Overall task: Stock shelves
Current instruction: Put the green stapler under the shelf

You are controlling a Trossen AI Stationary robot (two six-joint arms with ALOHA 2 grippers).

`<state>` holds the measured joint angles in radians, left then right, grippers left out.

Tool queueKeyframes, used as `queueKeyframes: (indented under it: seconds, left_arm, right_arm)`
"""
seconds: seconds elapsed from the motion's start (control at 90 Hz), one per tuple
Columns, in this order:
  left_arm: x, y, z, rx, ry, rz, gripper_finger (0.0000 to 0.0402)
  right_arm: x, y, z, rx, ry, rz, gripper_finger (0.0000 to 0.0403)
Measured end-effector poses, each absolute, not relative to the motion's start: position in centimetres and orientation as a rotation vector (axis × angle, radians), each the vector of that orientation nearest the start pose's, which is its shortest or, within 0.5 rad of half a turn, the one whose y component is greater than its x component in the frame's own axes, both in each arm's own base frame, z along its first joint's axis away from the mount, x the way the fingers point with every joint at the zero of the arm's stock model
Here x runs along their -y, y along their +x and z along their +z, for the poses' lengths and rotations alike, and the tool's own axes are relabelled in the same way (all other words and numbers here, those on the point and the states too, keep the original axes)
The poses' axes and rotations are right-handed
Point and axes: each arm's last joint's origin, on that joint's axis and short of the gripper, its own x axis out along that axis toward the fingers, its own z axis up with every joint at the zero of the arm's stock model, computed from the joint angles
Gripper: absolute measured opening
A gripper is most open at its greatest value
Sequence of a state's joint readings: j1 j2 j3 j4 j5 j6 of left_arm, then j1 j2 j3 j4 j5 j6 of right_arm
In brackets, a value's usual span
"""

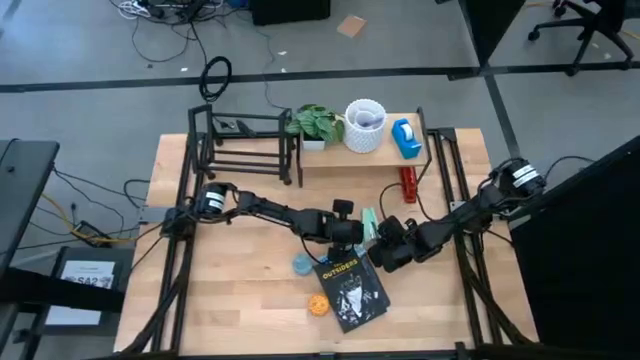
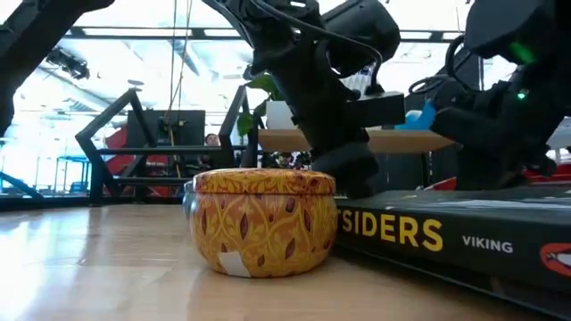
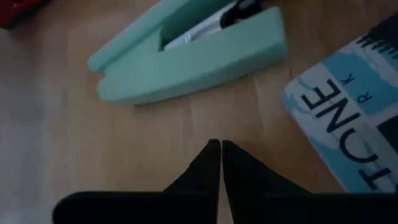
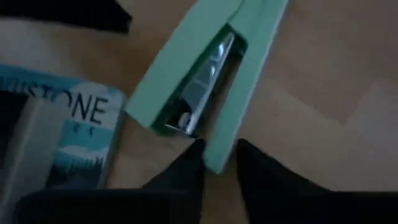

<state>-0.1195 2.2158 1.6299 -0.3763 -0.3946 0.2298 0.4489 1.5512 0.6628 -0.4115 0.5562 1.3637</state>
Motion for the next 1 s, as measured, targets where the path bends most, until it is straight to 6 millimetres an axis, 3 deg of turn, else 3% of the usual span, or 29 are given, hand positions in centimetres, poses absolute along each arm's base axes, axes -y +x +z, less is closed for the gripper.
queueKeyframes:
  seconds: [0.278,0.433,0.578,0.733,1.0]
  left_arm:
    - [5.9,45.8,15.5,-1.003,0.707,0.436,0.0000]
    - [6.7,45.1,15.5,-1.031,0.811,0.529,0.0000]
    - [7.9,44.6,16.6,-0.994,0.836,0.553,0.0000]
    - [9.6,45.1,18.0,-0.897,0.813,0.460,0.0000]
    - [12.5,47.3,19.8,-0.547,0.572,0.016,0.0000]
  right_arm:
    - [-10.8,21.3,13.9,-0.730,0.755,-0.755,0.0005]
    - [-12.3,18.4,13.9,-0.602,0.959,-0.710,0.0003]
    - [-13.1,15.1,12.8,-0.366,1.215,-0.610,0.0002]
    - [-13.2,13.0,10.9,-0.289,1.421,-0.525,0.0001]
    - [-13.1,13.1,10.5,-0.236,1.510,-0.504,0.0003]
